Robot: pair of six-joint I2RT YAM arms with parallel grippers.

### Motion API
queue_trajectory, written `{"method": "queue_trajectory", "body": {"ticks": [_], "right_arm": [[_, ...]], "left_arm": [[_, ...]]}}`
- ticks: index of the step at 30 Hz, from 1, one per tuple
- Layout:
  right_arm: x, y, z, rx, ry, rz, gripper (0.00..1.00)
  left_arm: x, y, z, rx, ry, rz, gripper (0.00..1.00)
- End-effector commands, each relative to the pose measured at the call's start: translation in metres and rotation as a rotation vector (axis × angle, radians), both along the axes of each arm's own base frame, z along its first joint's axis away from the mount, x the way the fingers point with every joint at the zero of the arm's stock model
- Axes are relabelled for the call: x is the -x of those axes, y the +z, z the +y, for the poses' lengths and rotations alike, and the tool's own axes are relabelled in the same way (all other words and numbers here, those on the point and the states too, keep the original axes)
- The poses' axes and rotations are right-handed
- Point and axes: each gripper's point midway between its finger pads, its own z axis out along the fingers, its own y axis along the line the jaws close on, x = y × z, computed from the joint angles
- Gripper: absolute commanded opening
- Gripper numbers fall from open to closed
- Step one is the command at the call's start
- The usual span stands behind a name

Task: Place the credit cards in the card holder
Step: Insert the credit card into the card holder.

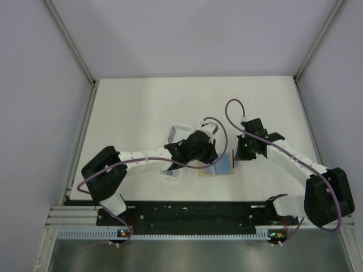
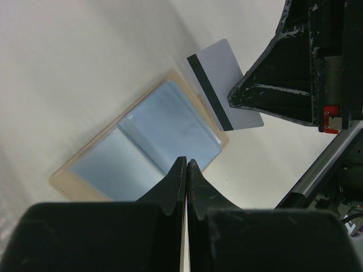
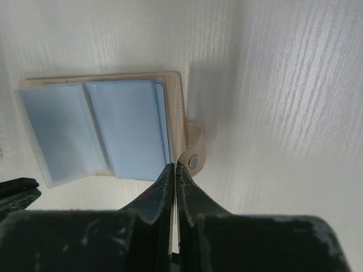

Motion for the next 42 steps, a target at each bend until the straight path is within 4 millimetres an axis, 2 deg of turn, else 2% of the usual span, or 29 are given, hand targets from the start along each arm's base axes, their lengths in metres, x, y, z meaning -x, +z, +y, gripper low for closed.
{"method": "queue_trajectory", "body": {"ticks": [1, 8, 12, 19, 24, 30, 32, 37, 39, 42], "right_arm": [[0.002, -0.005, 0.011, -0.036, 0.014, 0.003, 0.00], [0.010, -0.015, 0.010, -0.027, 0.016, 0.030, 0.00], [0.014, -0.019, 0.010, -0.034, 0.009, 0.042, 0.00], [0.019, -0.028, 0.010, -0.040, -0.001, 0.066, 0.00], [0.020, -0.029, 0.012, -0.052, -0.008, 0.073, 0.00], [0.020, -0.029, 0.012, -0.053, -0.013, 0.071, 0.00], [0.020, -0.029, 0.012, -0.051, -0.012, 0.071, 0.00], [0.022, -0.031, 0.010, -0.045, -0.018, 0.076, 0.00], [0.023, -0.033, 0.009, -0.039, -0.020, 0.078, 0.00], [0.023, -0.035, 0.008, -0.034, -0.022, 0.081, 0.00]], "left_arm": [[-0.003, 0.018, -0.031, 0.084, -0.051, -0.027, 0.00], [0.004, -0.004, -0.042, 0.071, -0.079, 0.011, 0.00], [0.005, -0.010, -0.043, 0.064, -0.080, 0.023, 0.00], [0.012, -0.017, -0.058, 0.086, -0.149, 0.054, 0.00], [0.010, -0.035, -0.062, 0.054, -0.130, 0.091, 0.00], [0.012, -0.071, -0.051, -0.040, -0.076, 0.169, 0.00], [0.014, -0.085, -0.040, -0.091, -0.048, 0.199, 0.00], [0.018, -0.106, -0.009, -0.181, 0.026, 0.230, 0.00], [0.019, -0.118, 0.011, -0.240, 0.067, 0.244, 0.00], [0.022, -0.121, 0.024, -0.249, 0.091, 0.255, 0.00]]}}
